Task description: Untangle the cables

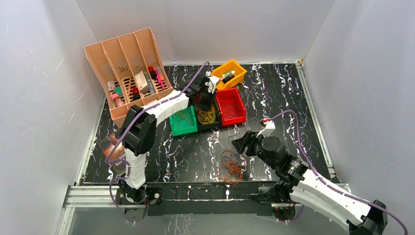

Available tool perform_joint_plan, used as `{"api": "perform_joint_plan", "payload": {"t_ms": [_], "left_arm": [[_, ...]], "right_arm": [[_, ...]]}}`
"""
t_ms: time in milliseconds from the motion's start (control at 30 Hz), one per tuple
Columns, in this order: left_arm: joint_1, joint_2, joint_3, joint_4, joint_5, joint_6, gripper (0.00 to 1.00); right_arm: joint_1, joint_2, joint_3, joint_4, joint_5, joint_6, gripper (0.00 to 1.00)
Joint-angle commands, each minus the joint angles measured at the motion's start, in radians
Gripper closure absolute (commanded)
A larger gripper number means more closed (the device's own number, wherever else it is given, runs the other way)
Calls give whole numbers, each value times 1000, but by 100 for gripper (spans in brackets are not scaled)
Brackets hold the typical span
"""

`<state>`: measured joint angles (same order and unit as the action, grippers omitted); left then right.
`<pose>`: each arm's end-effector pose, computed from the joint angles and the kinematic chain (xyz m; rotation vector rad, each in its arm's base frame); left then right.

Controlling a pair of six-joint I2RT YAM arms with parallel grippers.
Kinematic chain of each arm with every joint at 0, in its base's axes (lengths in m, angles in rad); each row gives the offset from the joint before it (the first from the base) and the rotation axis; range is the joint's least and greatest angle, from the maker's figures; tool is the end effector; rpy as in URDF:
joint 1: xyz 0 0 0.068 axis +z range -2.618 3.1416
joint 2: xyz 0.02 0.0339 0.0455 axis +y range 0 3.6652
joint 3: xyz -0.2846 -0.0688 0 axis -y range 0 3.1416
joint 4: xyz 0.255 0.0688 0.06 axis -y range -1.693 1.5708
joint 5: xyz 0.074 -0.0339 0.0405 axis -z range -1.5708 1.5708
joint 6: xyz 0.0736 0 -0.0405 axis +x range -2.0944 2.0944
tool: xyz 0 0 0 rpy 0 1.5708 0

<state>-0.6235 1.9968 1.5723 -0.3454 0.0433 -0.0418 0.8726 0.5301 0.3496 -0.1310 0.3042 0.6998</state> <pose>0.4046 -0.2949 0.2196 0.7008 2.2655 -0.3763 0.1283 0.1186 0.2264 0.0483 1.9453 0.7876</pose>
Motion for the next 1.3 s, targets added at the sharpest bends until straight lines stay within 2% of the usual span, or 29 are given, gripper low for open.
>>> {"api": "perform_joint_plan", "payload": {"t_ms": [0,233,667,1033,1267], "left_arm": [[2,-95,49,-42,5,9,61],[2,-143,44,-55,-4,11,49],[-2,-263,-38,-71,39,18,40],[-57,-370,-155,-90,14,240,26],[-76,-348,-159,-142,-21,345,21]], "right_arm": [[4,-4,7,30,4,-3,31],[4,4,8,42,1,1,31],[4,15,-36,48,3,1,31],[4,2,-42,39,15,0,31],[5,13,-37,41,7,-7,31]]}}
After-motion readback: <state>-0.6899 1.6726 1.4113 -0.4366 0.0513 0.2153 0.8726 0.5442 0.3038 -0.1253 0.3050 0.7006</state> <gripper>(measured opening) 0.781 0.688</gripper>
